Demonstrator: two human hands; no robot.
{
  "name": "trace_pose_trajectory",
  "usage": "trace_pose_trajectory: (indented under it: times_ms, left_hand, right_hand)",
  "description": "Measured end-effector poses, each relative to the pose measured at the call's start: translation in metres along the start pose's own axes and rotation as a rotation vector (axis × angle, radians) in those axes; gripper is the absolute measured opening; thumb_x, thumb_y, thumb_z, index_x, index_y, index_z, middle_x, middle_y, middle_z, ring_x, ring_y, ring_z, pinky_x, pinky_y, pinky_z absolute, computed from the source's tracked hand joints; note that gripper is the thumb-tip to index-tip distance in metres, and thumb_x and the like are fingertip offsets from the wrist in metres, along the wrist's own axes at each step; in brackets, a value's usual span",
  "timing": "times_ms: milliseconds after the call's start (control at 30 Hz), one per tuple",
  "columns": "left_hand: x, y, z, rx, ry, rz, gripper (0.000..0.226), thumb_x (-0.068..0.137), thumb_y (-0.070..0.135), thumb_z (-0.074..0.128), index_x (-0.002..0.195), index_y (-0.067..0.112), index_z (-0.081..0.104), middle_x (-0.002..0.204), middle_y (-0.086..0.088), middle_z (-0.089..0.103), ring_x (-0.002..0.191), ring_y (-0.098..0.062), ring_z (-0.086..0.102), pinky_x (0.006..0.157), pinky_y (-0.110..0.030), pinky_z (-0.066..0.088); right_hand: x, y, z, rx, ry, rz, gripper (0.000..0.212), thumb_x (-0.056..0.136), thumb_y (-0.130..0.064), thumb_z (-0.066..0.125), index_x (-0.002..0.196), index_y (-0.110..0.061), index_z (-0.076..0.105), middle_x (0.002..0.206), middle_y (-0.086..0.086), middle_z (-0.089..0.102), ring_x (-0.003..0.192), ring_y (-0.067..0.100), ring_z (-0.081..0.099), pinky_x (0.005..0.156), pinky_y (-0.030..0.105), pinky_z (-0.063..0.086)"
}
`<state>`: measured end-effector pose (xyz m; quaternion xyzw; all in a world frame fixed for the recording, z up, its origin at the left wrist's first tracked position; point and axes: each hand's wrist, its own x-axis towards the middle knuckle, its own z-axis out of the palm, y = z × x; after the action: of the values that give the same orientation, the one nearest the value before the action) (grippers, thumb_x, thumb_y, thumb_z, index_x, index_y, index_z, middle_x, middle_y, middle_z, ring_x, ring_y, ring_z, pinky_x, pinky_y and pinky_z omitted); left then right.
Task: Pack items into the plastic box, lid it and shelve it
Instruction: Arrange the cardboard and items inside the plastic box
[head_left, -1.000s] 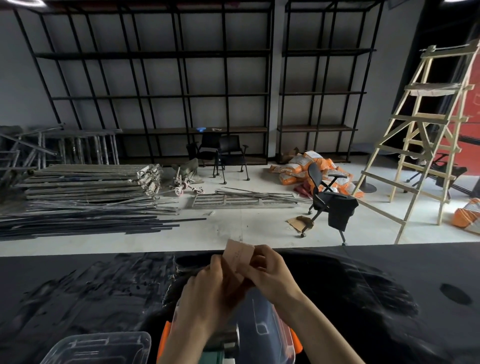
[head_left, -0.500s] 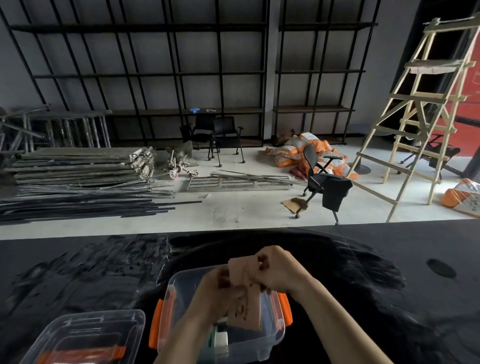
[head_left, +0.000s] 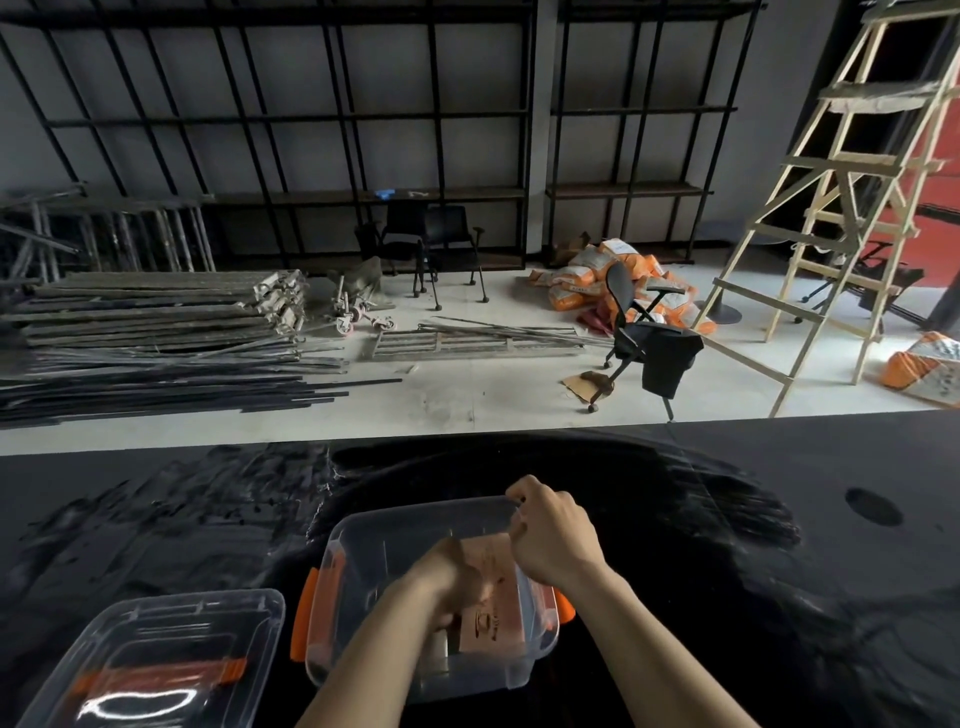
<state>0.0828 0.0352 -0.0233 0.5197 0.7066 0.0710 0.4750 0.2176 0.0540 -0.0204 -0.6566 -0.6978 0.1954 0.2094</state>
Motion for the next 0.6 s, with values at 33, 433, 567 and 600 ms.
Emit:
trace_pose_trajectory:
  times_ms: [33,433,567,600]
  left_hand:
    - [0.001,-0.001,0.002,0.028,-0.007,-0.006,0.021,0.094,0.009,0.054,0.111,0.005,0.065,0.107,-0.013,0.075,0.094,-0.024,0.073,0.067,-0.027,0.055]
    - [0.003,-0.008,0.016,0.163,0.061,-0.073,0.021,0.094,0.008,0.055,0.112,0.007,0.065,0.100,-0.005,0.073,0.082,-0.017,0.073,0.071,-0.027,0.062]
    - [0.000,-0.005,0.022,0.183,0.064,-0.036,0.025,0.095,0.014,0.052,0.115,0.008,0.066,0.090,-0.003,0.065,0.079,-0.018,0.069,0.056,-0.023,0.056]
    - [-0.004,-0.002,0.022,0.163,0.025,-0.039,0.026,0.096,0.018,0.054,0.117,0.009,0.064,0.094,-0.003,0.065,0.090,-0.020,0.069,0.061,-0.024,0.056]
  right_hand:
    - [0.000,0.000,0.000,-0.006,0.000,-0.006,0.042,0.089,-0.014,0.055,0.130,-0.021,0.053,0.106,0.002,0.067,0.082,0.017,0.060,0.064,0.028,0.050]
    - [-0.006,0.002,0.001,-0.019,0.000,-0.036,0.045,0.088,-0.011,0.054,0.132,-0.020,0.049,0.111,0.006,0.067,0.088,0.024,0.065,0.064,0.030,0.050]
    - [-0.006,0.003,0.000,-0.013,-0.010,-0.052,0.044,0.088,-0.016,0.054,0.132,-0.020,0.049,0.110,0.005,0.066,0.080,0.021,0.058,0.059,0.029,0.045]
    - [-0.006,0.004,0.000,-0.013,-0.014,-0.053,0.044,0.088,-0.017,0.054,0.131,-0.019,0.049,0.109,0.005,0.066,0.078,0.021,0.057,0.058,0.028,0.043]
